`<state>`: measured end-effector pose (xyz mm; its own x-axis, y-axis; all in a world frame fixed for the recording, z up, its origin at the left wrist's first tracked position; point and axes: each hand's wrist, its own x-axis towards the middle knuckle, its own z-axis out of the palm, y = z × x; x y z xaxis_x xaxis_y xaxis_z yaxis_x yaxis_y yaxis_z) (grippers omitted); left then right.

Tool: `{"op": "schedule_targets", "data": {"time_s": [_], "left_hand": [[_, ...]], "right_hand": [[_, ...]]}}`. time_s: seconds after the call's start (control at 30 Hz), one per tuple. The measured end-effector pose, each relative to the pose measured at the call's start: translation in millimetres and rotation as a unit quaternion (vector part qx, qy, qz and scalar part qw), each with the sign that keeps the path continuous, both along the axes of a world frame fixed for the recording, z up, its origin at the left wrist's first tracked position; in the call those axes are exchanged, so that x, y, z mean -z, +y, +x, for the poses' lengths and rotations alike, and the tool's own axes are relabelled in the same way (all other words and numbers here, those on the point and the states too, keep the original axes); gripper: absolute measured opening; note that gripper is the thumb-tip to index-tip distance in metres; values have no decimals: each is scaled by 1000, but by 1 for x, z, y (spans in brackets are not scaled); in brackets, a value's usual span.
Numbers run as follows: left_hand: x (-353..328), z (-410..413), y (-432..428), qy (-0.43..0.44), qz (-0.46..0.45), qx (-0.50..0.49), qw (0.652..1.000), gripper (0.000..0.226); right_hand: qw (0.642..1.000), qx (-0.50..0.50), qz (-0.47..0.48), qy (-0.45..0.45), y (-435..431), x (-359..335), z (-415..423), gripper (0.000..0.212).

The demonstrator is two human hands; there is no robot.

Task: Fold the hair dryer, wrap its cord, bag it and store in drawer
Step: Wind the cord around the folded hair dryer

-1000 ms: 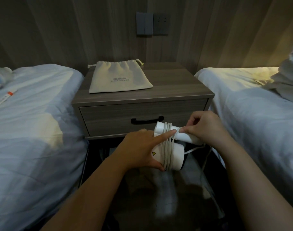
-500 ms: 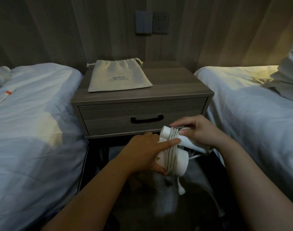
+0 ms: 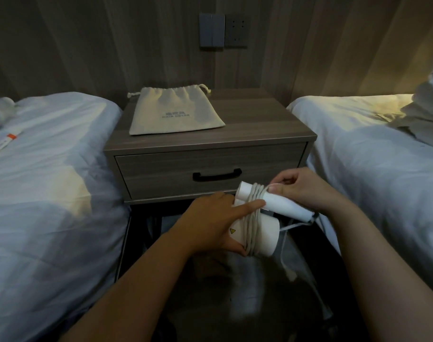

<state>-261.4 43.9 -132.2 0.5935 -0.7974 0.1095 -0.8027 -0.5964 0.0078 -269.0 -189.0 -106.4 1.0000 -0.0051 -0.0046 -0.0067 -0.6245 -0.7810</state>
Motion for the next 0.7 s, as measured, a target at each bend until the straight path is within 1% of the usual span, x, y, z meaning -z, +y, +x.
{"op": "schedule_targets", "data": {"time_s": [0.03,0.07,0.1,0.13,0.17,0.2,0.27,0.33,0.4,0.47,0.5,0.57,0.63,0.7], "left_hand": [[-1,1,2,0,-5,-5,1000,96],[-1,2,5,1,-10,-10,1000,96],[-1,2,7,5,-15,-15,1000,96],[-1,3,8,14,-22,-21,999,97],[-1,3,10,30,-31,-27,999,97],[-2,3,10,49,-44,-34,997,98],[-3,1,10,95,-93,-51,990,99],[-2,-1,7,153,-163,-67,972,99],[0,-1,4,214,-236,-79,945,98],[1,0,3,271,-303,-85,909,97],[2,2,3,294,-335,-87,891,96],[4,6,3,316,-397,-91,857,93],[7,11,3,320,-441,-101,833,89],[10,14,3,318,-463,-116,819,88]], "right_hand": [[1000,17,7,11,-3,3,1,12],[999,17,36,34,-7,7,1,19],[994,4,85,64,-11,10,0,23],[983,-10,155,95,-15,13,0,25],[964,-17,237,122,-18,16,1,25],[937,-14,318,145,-22,18,2,27],[883,-5,440,163,-25,25,5,42],[845,2,513,151,-24,34,10,51],[820,-20,553,145,-19,39,12,50],[822,-31,554,133,-8,38,12,40],[831,-29,540,127,-3,36,11,33],[850,-2,518,99,11,31,9,5],[861,18,503,73,20,30,9,18],[877,12,476,66,28,29,9,24]]}}
